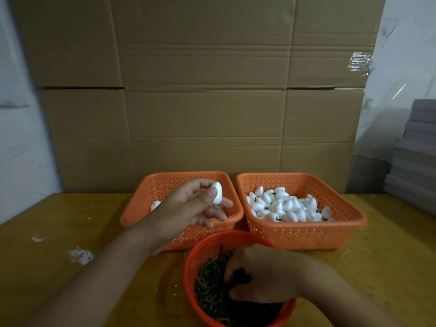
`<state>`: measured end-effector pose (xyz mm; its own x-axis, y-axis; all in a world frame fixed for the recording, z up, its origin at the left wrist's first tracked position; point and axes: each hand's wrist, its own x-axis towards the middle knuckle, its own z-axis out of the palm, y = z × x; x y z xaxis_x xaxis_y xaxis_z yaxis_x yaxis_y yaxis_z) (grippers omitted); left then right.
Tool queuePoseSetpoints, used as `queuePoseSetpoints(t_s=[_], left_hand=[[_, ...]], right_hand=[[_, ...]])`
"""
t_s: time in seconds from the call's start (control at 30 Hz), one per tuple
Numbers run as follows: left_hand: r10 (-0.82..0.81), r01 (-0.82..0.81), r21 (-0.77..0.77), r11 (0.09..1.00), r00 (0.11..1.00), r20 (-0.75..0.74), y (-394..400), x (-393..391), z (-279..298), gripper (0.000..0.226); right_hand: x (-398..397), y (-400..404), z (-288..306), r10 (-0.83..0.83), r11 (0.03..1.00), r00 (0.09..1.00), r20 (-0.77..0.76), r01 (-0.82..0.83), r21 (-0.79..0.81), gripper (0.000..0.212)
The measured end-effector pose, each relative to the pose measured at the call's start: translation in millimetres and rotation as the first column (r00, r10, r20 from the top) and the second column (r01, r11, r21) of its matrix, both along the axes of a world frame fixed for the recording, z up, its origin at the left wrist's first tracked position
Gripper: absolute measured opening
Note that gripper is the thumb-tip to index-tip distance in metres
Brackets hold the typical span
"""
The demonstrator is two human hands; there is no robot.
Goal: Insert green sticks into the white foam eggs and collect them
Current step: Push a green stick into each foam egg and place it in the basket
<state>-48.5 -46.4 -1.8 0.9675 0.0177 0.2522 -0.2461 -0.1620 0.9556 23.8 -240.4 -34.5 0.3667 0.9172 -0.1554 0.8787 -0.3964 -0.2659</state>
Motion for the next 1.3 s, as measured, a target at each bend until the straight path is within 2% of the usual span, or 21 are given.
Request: queuePoseSetpoints(t_s=[0.2,0.47,0.73,0.97,1.17,1.3], left_hand=[[-0.016,0.013,-0.067,0.998,0.999,-0.037,0.9,-0.3,-3.1,0.041],[-0.037,0.025,-0.158,0.987,0.997,-0.069,7.2,2.2,-6.4,0.034],[-0.098,0.072,-0.225,0.972,0.989,-0.109,5.0,3.7,-6.6,0.033],[-0.141,0.089,-0.339,0.936,0.981,-0.132,4.7,3.0,-3.3,0.024],[-0.149,0.096,-0.333,0.938,0.979,-0.137,5.0,2.2,-2.9,0.024],[-0.154,0.105,-0.305,0.947,0.978,-0.143,6.7,1.5,-3.8,0.025]], right_hand=[[2.0,1.2,-2.3,-0.002,0.999,1.000,-0.026,0.003,0.035,0.022],[3.6,-3.0,-2.2,0.001,1.000,1.000,-0.015,-0.001,-0.004,0.035],[3.2,-1.0,-4.0,0.010,1.000,1.000,-0.020,-0.010,0.029,0.023],[4.0,-1.8,-3.7,0.010,1.000,1.000,-0.022,-0.009,0.008,0.027],[4.4,3.2,-9.6,-0.018,0.998,0.999,0.048,0.015,0.057,0.015],[5.9,1.4,-5.0,-0.019,0.990,1.000,0.011,0.017,0.142,0.012]])
